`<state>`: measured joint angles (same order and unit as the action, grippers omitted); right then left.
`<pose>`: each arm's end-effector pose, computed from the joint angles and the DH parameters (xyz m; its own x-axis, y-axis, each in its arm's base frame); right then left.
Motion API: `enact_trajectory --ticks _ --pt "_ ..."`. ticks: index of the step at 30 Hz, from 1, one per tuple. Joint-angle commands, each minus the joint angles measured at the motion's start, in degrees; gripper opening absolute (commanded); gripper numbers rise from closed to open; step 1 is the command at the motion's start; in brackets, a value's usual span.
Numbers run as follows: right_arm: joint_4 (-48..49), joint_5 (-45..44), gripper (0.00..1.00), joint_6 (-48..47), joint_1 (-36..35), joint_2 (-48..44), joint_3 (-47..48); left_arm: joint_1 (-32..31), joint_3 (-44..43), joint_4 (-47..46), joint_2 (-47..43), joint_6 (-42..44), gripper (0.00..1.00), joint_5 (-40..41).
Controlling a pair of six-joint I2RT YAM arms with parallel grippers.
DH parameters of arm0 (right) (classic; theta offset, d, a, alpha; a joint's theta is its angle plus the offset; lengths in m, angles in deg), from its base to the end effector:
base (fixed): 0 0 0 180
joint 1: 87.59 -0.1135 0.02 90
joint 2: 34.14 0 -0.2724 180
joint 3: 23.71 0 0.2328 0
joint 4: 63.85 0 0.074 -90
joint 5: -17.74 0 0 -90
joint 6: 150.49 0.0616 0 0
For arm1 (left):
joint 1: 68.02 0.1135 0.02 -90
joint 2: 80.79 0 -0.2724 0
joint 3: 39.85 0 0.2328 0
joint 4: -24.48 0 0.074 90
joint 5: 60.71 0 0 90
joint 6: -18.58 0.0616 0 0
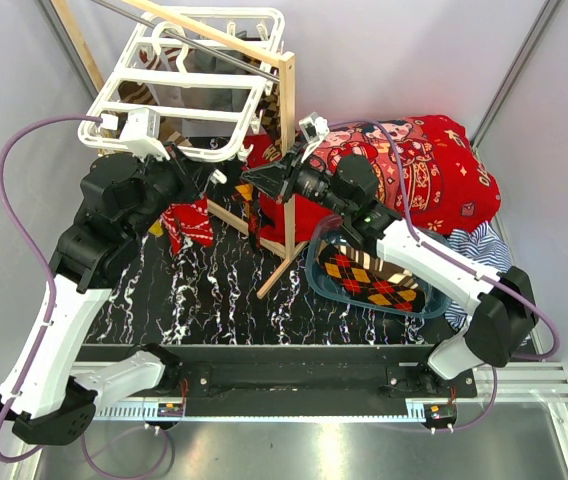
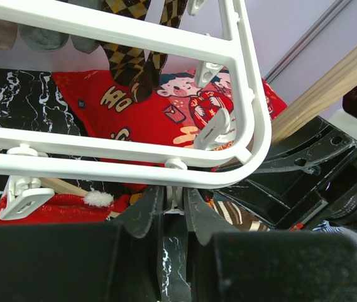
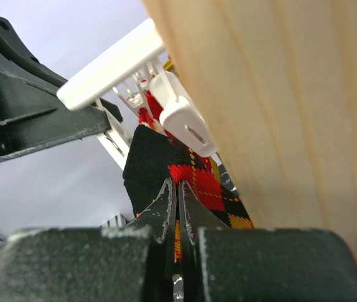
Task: Clip the socks to the hanger
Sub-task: Clamp the sock onto the hanger.
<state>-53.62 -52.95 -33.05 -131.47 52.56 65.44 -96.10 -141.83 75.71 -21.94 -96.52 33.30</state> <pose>0.2496 0.2682 0.4244 -0.2682 0.3455 -0.8993 -0.8598 0.3351 0.3852 0.1636 -0.0824 0.4867 -0.2858 -0.3271 -0.9007 0.3172 0.8547 -0.4110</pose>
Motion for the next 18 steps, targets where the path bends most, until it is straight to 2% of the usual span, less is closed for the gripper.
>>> enact_trajectory --ticks 1,13,16,18 --pt "4.7 0.9 0.00 1.2 -0.2 0.8 4.0 0.0 -1.5 -2.2 -0.5 0.1 0.00 -2.2" --pt "6.3 2.5 0.00 3.1 -0.7 3.0 5.8 0.0 -0.4 -3.8 -1.5 -1.0 0.02 -3.4" --pt "6.5 2.6 0.00 3.1 -0.7 3.0 6.0 0.0 -0.1 -4.1 -1.5 -1.3 0.07 -3.7" --pt "6.5 2.6 0.00 3.1 -0.8 3.0 6.3 0.0 -0.1 -4.1 -1.6 -1.2 0.15 -3.7"
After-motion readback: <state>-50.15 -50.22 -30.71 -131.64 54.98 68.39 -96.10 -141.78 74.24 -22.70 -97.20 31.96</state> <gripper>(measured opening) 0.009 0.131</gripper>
